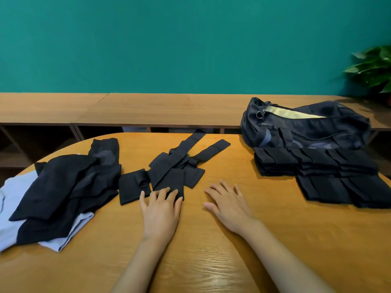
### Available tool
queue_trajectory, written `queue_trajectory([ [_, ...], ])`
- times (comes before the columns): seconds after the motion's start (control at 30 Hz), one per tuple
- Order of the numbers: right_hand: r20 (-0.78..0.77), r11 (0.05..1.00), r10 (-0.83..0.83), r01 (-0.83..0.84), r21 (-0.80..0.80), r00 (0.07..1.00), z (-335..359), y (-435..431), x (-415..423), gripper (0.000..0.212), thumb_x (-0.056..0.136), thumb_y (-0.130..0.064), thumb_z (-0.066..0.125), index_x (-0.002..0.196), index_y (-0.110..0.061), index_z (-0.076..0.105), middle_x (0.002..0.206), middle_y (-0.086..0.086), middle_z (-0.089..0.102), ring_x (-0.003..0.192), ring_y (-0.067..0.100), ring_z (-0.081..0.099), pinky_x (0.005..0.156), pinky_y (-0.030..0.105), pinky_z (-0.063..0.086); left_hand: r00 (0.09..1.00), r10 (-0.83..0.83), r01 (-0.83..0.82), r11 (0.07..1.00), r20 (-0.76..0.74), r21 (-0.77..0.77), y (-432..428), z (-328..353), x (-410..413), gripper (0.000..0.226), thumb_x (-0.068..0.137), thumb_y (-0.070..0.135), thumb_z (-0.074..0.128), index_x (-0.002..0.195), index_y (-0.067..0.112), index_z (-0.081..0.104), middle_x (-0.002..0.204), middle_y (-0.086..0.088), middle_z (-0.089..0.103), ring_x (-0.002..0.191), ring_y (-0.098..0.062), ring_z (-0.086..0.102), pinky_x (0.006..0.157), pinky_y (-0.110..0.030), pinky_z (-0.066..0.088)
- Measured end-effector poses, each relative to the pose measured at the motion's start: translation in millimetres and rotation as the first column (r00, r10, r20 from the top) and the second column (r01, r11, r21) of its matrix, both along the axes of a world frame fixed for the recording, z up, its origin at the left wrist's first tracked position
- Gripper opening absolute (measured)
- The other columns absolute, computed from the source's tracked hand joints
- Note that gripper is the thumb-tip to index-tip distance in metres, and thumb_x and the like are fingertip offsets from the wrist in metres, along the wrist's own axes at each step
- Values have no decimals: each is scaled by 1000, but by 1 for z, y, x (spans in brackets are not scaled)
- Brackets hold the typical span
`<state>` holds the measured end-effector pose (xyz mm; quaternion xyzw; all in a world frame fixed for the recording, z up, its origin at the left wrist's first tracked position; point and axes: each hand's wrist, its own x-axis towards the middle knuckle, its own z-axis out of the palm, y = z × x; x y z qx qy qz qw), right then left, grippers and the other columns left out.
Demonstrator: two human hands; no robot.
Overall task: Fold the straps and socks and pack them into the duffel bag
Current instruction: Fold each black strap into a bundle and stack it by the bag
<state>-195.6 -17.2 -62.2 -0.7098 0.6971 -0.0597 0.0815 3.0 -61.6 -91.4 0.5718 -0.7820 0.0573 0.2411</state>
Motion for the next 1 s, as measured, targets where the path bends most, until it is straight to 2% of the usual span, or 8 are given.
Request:
queue_trajectory([
  [0.17, 28, 998, 65, -65, -4, 998, 1, -25, 21, 67, 100, -58, 26, 156, -31, 0, 163, -14, -3, 149, 17, -12, 121, 52, 0, 1000, -2, 2, 999, 1, -36, -2, 1, 2, 19, 86, 36, 67, 99, 24, 73, 96, 5, 65, 93, -23, 59, 101, -59, 35],
  [0.23, 25, 997, 67, -68, 26, 997, -2, -31, 27, 66, 100, -58, 23, 156, -33, -2, 163, -13, 1, 150, 18, -9, 121, 51, 1, 1000, 14, -14, 1000, -2, -24, -2, 1, 3, 18, 86, 35, 66, 98, 24, 73, 96, 5, 65, 92, -23, 59, 100, -60, 35],
  [0.53, 137, 974, -59, 87, -209, 989, -17, 19, -24, 46, 99, -51, 38, 133, -22, 50, 137, -8, 46, 128, 11, 39, 110, 30, 31, 997, 76, -76, 997, 20, -22, -2, -2, -1, 18, 86, 32, 67, 98, 20, 73, 95, 0, 64, 90, -26, 58, 102, -63, 31],
  [0.67, 147, 955, -87, 124, -271, 985, -19, 31, -29, 39, 96, -54, 34, 107, -23, 55, 115, -11, 51, 113, 13, 46, 92, 25, 38, 1000, -12, 13, 995, 17, -97, -2, 1, -1, 21, 84, 27, 71, 102, 17, 71, 108, -3, 64, 101, -28, 57, 105, -63, 29],
  [0.73, 157, 952, -87, 129, -277, 984, -19, 31, -28, 35, 96, -54, 35, 98, -24, 52, 125, -10, 51, 128, 17, 41, 104, 31, 34, 991, -131, 135, 984, 41, -115, -1, 6, -7, 27, 88, 31, 63, 112, 18, 68, 124, -2, 59, 117, -26, 52, 111, -61, 24],
  [0.83, 176, 968, -88, 126, -219, 981, -18, 33, -28, 28, 98, -52, 39, 94, -26, 49, 140, -8, 50, 144, 13, 25, 119, 38, 14, 979, -181, 179, 983, 90, 30, -7, 15, -20, 45, 95, 46, 42, 133, 26, 55, 148, -2, 44, 139, -30, 33, 113, -63, 3],
  [0.9, 193, 971, -77, 118, -209, 978, -17, 40, -28, 28, 98, -52, 39, 92, -26, 48, 135, -8, 54, 143, 10, 29, 119, 36, 15, 983, -143, 117, 972, 116, 204, -15, 17, -24, 57, 98, 56, 22, 148, 31, 34, 159, 1, 24, 148, -32, 11, 111, -63, -11],
  [1.0, 189, 972, -52, 93, -216, 981, -17, 55, -29, 28, 97, -53, 39, 90, -27, 48, 134, -9, 56, 141, 8, 31, 119, 36, 14, 981, -127, 65, 927, 147, 370, -24, 14, -26, 59, 99, 59, 16, 153, 35, 16, 163, 3, 5, 149, -30, -8, 110, -66, -15],
])
